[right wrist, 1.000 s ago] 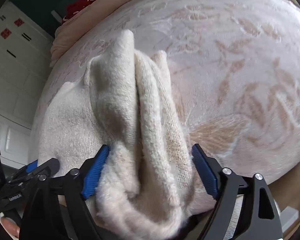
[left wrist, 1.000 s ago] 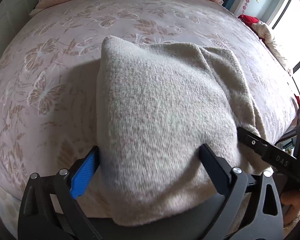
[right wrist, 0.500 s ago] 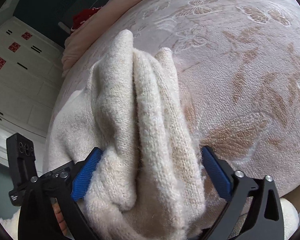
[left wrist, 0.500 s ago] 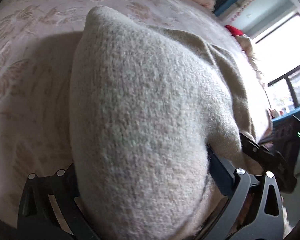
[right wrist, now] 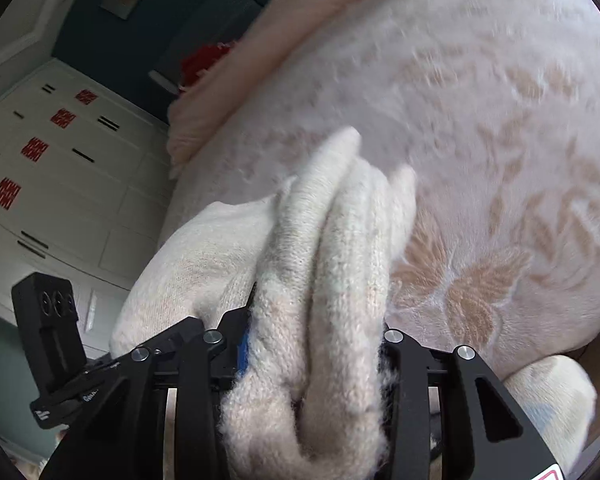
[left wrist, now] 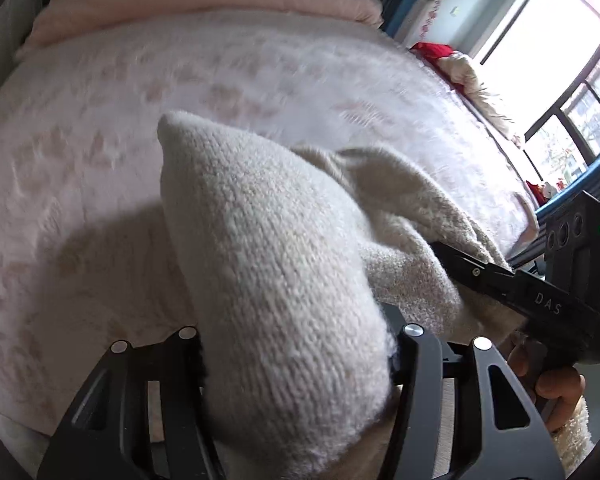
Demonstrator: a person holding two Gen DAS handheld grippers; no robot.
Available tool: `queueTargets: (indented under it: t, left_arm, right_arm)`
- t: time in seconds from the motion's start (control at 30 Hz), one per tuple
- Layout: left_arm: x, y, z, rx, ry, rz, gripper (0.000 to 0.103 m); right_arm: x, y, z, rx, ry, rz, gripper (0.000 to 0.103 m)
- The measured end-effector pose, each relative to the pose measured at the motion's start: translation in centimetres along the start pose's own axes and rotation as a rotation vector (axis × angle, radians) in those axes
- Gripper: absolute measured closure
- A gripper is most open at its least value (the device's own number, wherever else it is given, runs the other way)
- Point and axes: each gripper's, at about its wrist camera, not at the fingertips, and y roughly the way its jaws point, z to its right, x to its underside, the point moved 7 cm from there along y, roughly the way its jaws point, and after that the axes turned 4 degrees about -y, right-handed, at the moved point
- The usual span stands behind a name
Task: Fold small clothes
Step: 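Lift the folded sweater with both tools and lay it back on the bed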
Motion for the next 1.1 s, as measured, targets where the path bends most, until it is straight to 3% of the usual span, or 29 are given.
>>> queueTargets:
  t: [0.33,0.53,0.87,1.1]
  left_arm:
    - [-1.9,-11.3,5.1,-0.031,0.151,0.192,0.047]
    - [-3.3,-18.3,6.0,-0.036,0.203,0.325,0.047]
    - [-5.2,-27.6,5.8,-0.080,0.270,0.526,0.044]
    - [-6.3,-32.6,4.0,-0.121,0.299,0.631,0.044]
  right_arm:
    - [-1.9,-10.0,-8.3,-0.028,-0.153,0.223,0.065]
    - [-2.9,-14.8,-14.1,-0.055,-0.263,0.346,0.065]
    - [-3.6,-19.4,-23.5,-0.104,-0.433,0.510,0.065]
    - [-3.8,-20.2,-28.9,-0.140,-0.511,0.563,0.065]
